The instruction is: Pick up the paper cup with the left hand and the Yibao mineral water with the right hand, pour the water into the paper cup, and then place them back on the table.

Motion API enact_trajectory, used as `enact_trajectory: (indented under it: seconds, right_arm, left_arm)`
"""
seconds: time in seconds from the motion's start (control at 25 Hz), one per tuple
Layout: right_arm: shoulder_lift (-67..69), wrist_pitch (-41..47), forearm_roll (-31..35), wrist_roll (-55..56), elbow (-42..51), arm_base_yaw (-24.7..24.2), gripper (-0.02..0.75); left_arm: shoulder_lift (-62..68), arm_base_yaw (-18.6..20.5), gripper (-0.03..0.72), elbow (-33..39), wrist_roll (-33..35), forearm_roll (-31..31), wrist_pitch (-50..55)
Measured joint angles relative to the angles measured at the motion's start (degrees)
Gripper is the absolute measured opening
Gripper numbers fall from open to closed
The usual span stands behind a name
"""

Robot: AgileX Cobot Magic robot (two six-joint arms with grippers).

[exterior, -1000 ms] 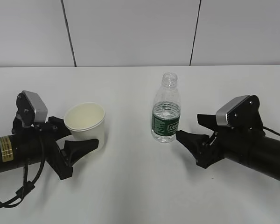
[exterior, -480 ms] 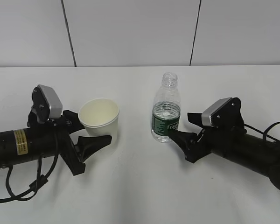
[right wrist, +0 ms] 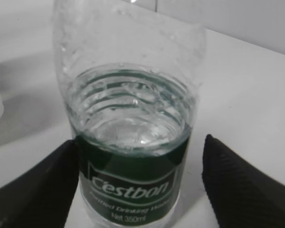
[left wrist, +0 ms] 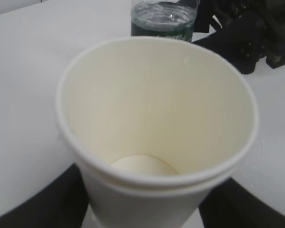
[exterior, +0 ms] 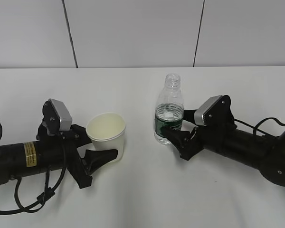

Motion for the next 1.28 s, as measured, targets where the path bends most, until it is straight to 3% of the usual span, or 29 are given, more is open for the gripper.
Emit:
enact_trajectory:
  seconds: [0.24,0.6,0.88,1.28]
  right_arm:
    - [1.6,0.0,-1.9,0.0,-3.0,0.0,0.592]
    - [1.6,0.0,-5.7,0.3,-6.5,0.1,0.592]
    - [1.6,1.8,-6.2,0.3,-6.5,0.1,0.591]
    - [1.6,3.4,-6.6,0.6,-6.5,0.1,0.494]
  left_arm:
    - [0.0,-0.4,0.464,0.0,0.0,-0.1,-0.1]
    - [0.0,-5.0,0.463,-1.6,0.0,-0.1,-0.2]
    - [0.0,-5.1,0.463,-1.7,0.0,-0.2,-0.3]
    - [0.0,-7.6,0.463,-1.7,0.0,-1.2,-0.3]
